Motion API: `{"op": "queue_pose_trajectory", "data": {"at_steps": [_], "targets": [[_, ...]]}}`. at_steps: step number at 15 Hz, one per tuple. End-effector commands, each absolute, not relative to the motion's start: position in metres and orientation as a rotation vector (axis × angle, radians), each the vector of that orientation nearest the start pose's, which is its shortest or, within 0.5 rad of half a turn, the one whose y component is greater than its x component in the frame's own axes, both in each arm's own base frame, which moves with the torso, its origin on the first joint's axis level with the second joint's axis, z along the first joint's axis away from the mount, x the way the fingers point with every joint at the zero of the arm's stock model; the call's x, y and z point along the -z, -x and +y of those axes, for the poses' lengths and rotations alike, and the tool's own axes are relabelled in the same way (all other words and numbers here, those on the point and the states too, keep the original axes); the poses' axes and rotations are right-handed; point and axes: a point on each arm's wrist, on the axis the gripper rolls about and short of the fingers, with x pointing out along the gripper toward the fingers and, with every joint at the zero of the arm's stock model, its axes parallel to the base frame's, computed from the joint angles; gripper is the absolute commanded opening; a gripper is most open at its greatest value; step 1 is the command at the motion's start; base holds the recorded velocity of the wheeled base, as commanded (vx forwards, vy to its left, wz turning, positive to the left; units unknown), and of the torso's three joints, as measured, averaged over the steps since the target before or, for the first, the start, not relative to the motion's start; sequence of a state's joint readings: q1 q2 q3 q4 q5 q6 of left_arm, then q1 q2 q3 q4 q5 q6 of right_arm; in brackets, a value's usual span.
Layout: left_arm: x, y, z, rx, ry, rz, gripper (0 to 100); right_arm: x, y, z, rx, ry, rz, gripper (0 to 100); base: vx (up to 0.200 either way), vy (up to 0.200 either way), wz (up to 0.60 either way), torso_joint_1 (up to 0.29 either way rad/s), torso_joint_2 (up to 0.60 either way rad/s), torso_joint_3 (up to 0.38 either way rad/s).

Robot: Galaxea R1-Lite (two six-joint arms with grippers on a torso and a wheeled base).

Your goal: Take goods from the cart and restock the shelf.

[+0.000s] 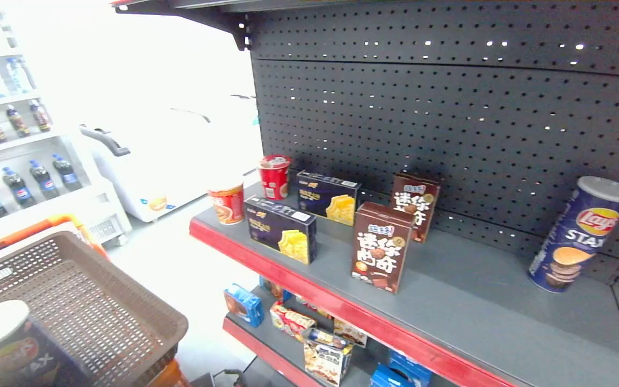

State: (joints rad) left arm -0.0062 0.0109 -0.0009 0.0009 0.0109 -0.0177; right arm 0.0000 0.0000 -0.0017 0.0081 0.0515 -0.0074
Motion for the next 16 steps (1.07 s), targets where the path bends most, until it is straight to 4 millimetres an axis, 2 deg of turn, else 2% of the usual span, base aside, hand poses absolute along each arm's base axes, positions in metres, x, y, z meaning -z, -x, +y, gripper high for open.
{"op": "queue_pose_trajectory", "data": {"at_steps": [1,5,12,16], "targets": [[-0.0761,0.0221,0.0004,-0.005,0.018,0.009,100,-0.0751,0.0229,0.0012,-0.052,0.008,0.006,100,0.000,0.000,0.60,-0.002,0.00,0.002],[-0.0762,0.0220,0.0004,-0.005,0.017,0.011,100,-0.0751,0.0229,0.0012,-0.052,0.006,0.006,100,0.000,0.000,0.60,0.004,0.00,0.004],[-0.0762,0.0222,0.0003,0.005,0.008,0.015,100,-0.0751,0.0229,0.0012,-0.052,0.006,0.006,100,0.000,0.000,0.00,0.000,0.00,0.000],[-0.0766,0.0213,0.0021,-0.104,-0.039,0.027,100,-0.0751,0.0229,0.0012,-0.052,0.006,0.006,100,0.000,0.000,0.00,0.000,0.00,0.000]]}}
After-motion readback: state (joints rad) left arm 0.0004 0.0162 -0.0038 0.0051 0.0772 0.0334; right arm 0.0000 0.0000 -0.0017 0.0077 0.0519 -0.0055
